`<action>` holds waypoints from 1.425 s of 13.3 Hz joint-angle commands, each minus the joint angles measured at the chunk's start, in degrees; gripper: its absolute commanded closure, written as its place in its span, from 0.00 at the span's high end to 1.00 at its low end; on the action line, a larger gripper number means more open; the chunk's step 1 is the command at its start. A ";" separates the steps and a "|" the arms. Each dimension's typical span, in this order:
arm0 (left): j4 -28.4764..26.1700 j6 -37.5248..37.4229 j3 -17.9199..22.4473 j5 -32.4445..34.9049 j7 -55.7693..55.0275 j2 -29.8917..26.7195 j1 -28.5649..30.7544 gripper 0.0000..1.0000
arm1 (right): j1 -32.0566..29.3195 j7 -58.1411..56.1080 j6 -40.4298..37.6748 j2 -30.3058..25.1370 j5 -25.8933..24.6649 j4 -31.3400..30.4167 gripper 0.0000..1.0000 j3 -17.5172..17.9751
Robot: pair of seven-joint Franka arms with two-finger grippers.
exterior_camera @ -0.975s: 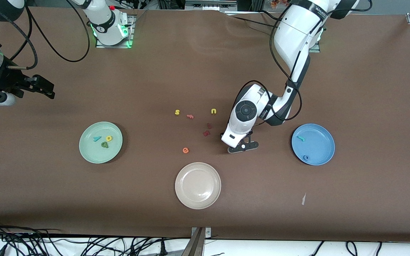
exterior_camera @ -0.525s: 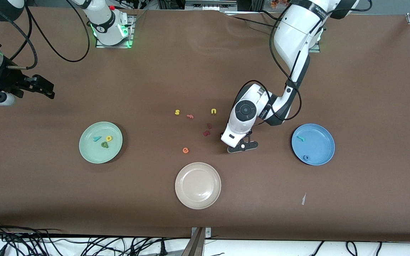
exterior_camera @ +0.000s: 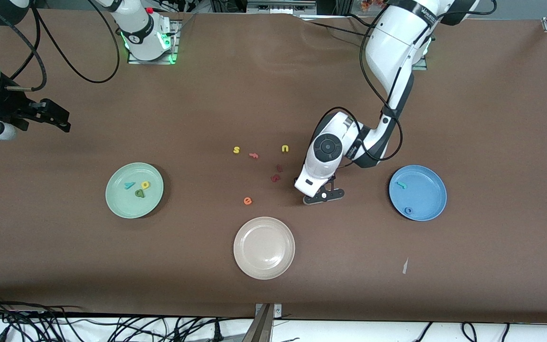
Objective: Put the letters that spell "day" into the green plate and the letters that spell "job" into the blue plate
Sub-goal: 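Grasp the pink q with the left gripper and lift it, then carry the pink q over the blue plate and open the left gripper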
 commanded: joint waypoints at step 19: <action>7.06 -21.12 -0.04 1.41 46.64 -5.32 18.30 0.20 | -0.62 0.09 -0.99 0.72 0.01 1.73 1.00 0.12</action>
